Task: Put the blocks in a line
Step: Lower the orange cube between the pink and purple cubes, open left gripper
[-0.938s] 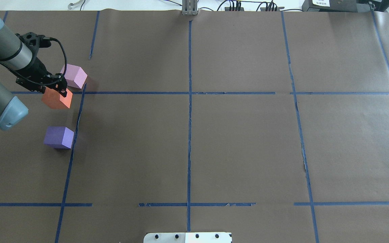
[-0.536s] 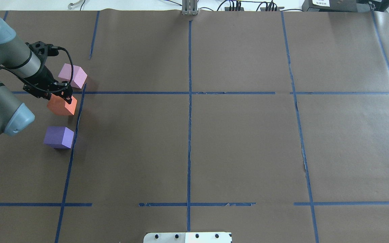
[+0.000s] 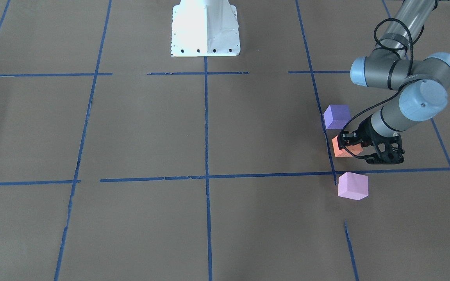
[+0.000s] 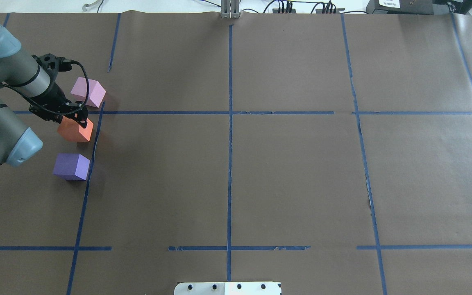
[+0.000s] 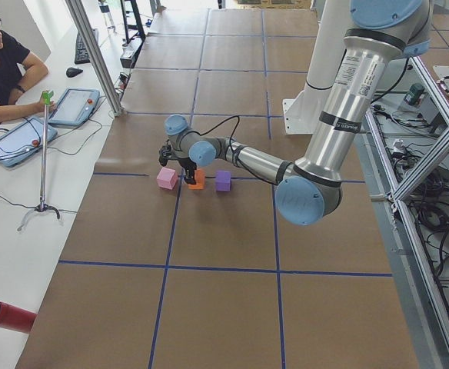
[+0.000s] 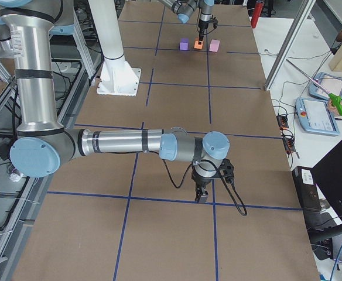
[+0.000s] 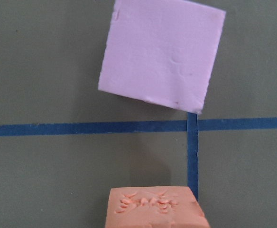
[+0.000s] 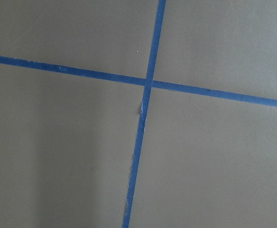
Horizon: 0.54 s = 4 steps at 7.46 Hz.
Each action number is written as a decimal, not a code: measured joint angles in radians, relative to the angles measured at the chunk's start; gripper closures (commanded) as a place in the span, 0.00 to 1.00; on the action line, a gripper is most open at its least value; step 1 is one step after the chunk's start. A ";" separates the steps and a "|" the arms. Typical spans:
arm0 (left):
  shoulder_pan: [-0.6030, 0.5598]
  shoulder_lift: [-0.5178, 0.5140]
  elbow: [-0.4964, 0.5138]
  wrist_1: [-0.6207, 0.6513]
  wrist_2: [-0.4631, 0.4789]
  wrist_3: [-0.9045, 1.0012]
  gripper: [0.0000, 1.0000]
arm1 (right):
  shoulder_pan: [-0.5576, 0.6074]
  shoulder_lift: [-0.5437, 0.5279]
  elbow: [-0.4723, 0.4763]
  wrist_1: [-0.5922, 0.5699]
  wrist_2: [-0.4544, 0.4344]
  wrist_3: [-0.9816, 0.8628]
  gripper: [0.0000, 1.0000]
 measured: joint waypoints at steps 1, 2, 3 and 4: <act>0.000 0.000 0.011 -0.014 0.001 -0.001 0.48 | 0.000 0.000 0.000 0.000 0.000 0.000 0.00; 0.000 -0.001 0.021 -0.029 0.001 -0.001 0.18 | 0.000 0.000 0.000 0.000 0.000 0.000 0.00; 0.000 -0.001 0.027 -0.037 0.001 -0.002 0.00 | 0.000 0.000 0.000 0.000 0.000 0.000 0.00; 0.000 -0.002 0.029 -0.040 0.001 -0.002 0.00 | 0.000 0.000 0.000 0.000 0.000 0.000 0.00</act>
